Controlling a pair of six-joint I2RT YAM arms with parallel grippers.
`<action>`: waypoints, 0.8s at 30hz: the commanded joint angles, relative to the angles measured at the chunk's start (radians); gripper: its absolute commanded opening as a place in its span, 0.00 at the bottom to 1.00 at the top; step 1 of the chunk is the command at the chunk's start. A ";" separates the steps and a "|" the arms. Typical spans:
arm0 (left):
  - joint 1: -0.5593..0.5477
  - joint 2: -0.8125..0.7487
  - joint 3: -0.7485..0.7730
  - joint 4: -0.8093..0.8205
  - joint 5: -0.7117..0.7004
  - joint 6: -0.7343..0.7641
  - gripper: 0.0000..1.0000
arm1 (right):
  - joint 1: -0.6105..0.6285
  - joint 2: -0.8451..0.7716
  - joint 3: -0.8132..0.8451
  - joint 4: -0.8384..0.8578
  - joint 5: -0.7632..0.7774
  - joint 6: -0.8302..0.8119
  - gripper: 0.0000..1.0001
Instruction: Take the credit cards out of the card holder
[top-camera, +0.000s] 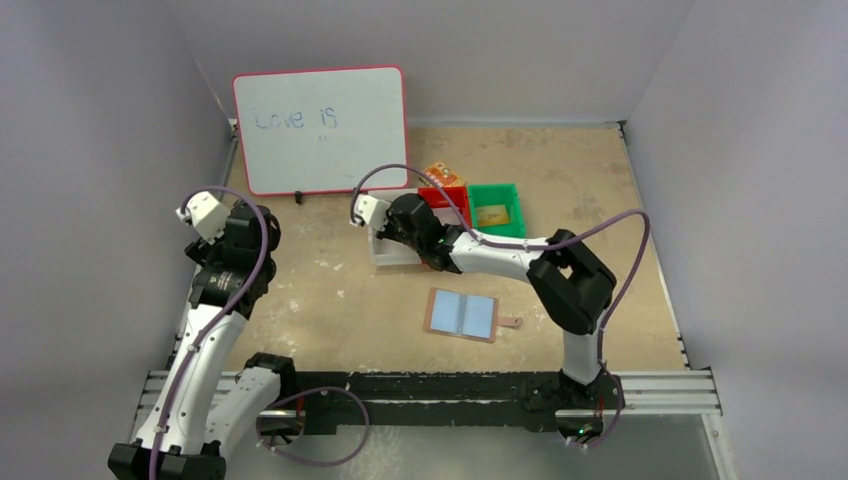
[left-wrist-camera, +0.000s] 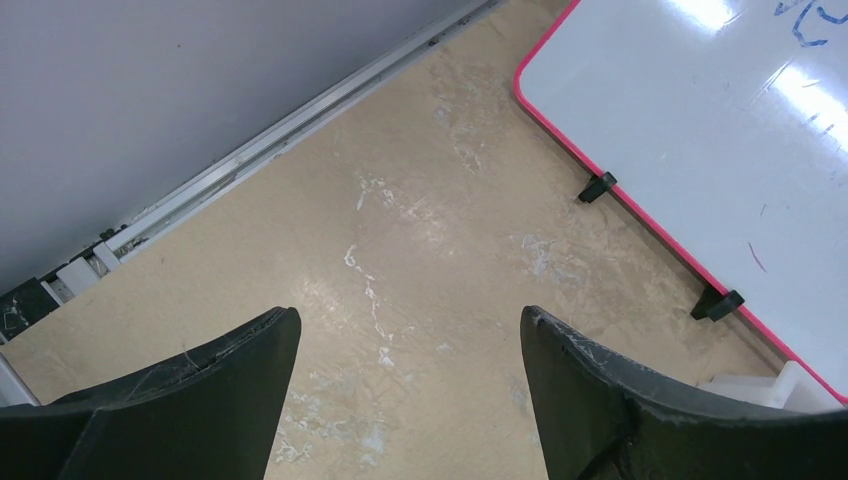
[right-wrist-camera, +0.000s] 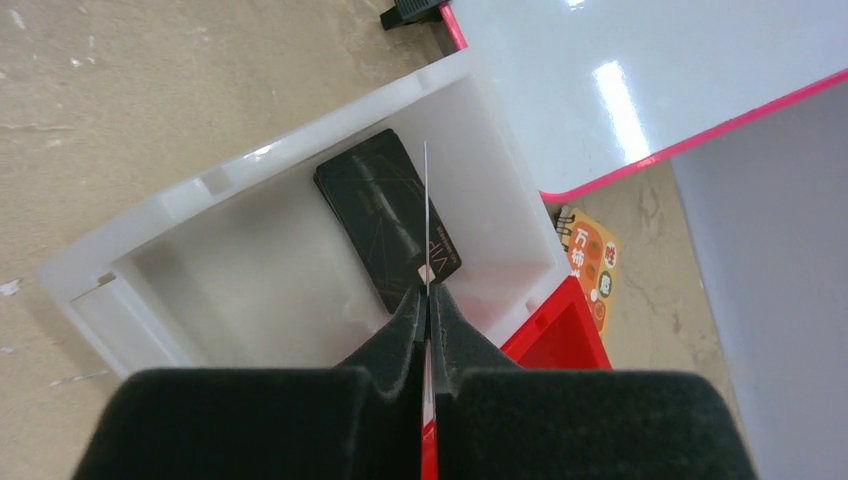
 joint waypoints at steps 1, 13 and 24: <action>0.007 -0.013 0.009 0.016 -0.032 -0.011 0.81 | 0.008 0.044 0.093 -0.003 0.086 -0.087 0.00; 0.007 -0.040 0.009 0.010 -0.043 -0.011 0.80 | 0.016 0.183 0.185 -0.011 0.152 -0.245 0.00; 0.007 -0.065 0.012 0.000 -0.073 -0.023 0.80 | 0.016 0.241 0.190 0.036 0.148 -0.305 0.03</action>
